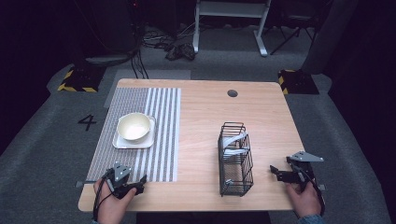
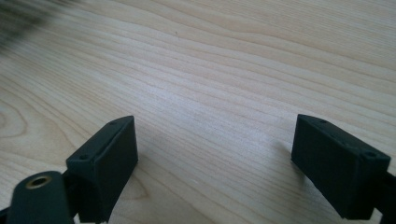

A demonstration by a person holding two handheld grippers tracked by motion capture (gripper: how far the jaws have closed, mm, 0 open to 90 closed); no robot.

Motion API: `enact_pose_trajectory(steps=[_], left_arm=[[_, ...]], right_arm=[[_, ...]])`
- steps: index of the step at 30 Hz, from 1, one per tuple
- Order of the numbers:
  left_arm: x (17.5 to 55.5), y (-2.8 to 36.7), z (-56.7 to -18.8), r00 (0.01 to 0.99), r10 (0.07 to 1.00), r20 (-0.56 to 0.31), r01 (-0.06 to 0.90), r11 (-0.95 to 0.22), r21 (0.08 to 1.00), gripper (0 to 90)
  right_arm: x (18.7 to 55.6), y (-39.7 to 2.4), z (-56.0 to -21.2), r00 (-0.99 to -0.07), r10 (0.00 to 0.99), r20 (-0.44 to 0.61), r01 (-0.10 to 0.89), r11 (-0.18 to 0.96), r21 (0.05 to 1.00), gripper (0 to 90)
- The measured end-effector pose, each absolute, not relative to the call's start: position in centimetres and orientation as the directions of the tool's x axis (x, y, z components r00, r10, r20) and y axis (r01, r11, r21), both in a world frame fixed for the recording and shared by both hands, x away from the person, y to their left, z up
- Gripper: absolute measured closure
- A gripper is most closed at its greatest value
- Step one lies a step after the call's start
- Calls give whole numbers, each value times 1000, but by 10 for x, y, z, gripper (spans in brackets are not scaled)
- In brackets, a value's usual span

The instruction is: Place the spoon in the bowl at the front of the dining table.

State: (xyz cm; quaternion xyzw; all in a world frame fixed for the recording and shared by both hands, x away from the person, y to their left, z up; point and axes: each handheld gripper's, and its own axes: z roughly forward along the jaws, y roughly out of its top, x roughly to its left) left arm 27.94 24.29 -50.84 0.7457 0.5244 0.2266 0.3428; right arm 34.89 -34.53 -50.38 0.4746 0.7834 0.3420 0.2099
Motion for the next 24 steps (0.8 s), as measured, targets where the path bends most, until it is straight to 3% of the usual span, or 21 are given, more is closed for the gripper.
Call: enact_pose_trajectory(steps=[14, 24], left_arm=[[279, 243, -508, 359, 933, -19, 621, -224, 751, 203], [273, 239, -487, 384, 923, -16, 577, -227, 784, 213]], right_arm=[[349, -345, -504, -461, 887, -4, 600, 315, 735, 146], [349, -345, -504, -461, 887, -4, 600, 315, 735, 146]])
